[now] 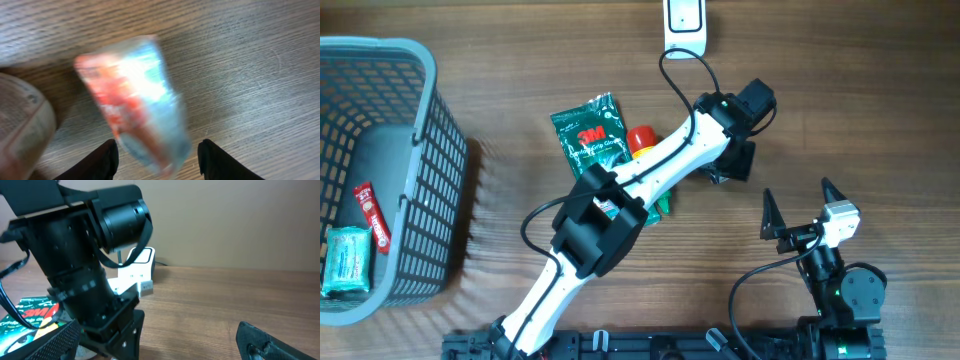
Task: Scan the item barcode
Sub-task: 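Carry red-white box out and place it right of green-lid jar, then return left gripper to basket and grasp red Nescafe stick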
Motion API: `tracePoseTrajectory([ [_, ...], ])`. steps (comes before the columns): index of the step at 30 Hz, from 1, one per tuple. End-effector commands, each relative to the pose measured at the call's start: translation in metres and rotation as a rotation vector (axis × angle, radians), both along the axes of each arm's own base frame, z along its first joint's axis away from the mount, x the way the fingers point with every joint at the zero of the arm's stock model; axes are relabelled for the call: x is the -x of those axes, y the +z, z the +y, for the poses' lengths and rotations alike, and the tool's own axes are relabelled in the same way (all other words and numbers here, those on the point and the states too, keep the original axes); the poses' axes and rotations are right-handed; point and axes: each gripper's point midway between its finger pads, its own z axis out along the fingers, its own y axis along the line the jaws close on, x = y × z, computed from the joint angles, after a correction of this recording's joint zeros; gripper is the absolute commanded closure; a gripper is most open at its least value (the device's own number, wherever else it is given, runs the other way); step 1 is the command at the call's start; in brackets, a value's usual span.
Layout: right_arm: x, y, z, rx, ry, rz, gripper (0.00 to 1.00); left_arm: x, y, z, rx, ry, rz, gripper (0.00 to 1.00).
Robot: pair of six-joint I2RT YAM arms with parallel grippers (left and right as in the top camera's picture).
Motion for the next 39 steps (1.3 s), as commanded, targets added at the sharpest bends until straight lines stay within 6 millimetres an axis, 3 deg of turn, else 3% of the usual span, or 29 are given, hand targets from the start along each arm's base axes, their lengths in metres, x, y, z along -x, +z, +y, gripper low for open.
tracePoseTrajectory([
  [1,0.000,0.003,0.000,0.011,-0.004,-0.014,0.00,-0.026,0.091,0.001,0.140,0.041,-0.145,0.41],
  [3,0.000,0.003,0.000,0.011,-0.004,-0.015,0.01,-0.038,0.132,0.012,0.179,0.072,-0.231,0.41],
  [4,0.000,0.003,0.000,0.011,-0.004,-0.015,0.00,-0.045,0.164,0.023,0.208,0.099,-0.295,0.39],
  [9,0.000,0.003,0.000,0.011,-0.004,-0.015,0.00,-0.059,0.250,0.078,0.231,0.215,-0.504,0.32],
  [13,0.000,0.003,0.000,0.011,-0.004,-0.015,0.00,-0.059,0.325,0.161,0.204,0.383,-0.692,0.21],
  [17,0.000,0.003,0.000,0.011,-0.004,-0.015,0.00,-0.046,0.357,0.251,0.096,0.558,-0.771,0.11],
  [20,0.000,0.003,0.000,0.011,-0.004,-0.015,0.00,-0.030,0.362,0.313,0.044,0.722,-0.745,0.00],
  [24,0.000,0.003,0.000,0.011,-0.004,-0.015,0.01,-0.005,0.361,0.396,-0.014,1.026,-0.696,0.00],
  [28,0.000,0.003,0.000,0.011,-0.004,-0.015,0.00,0.027,0.344,0.471,-0.134,1.284,-0.604,0.00],
  [33,0.000,0.003,0.000,0.011,-0.004,-0.015,0.00,0.062,0.319,0.538,-0.244,1.510,-0.493,0.00],
  [37,0.000,0.003,0.000,0.011,-0.004,-0.015,0.00,0.079,0.296,0.571,-0.238,1.625,-0.405,0.00],
  [39,0.000,0.003,0.000,0.011,-0.004,-0.014,0.00,0.079,0.275,0.583,-0.231,1.604,-0.357,0.00],
])
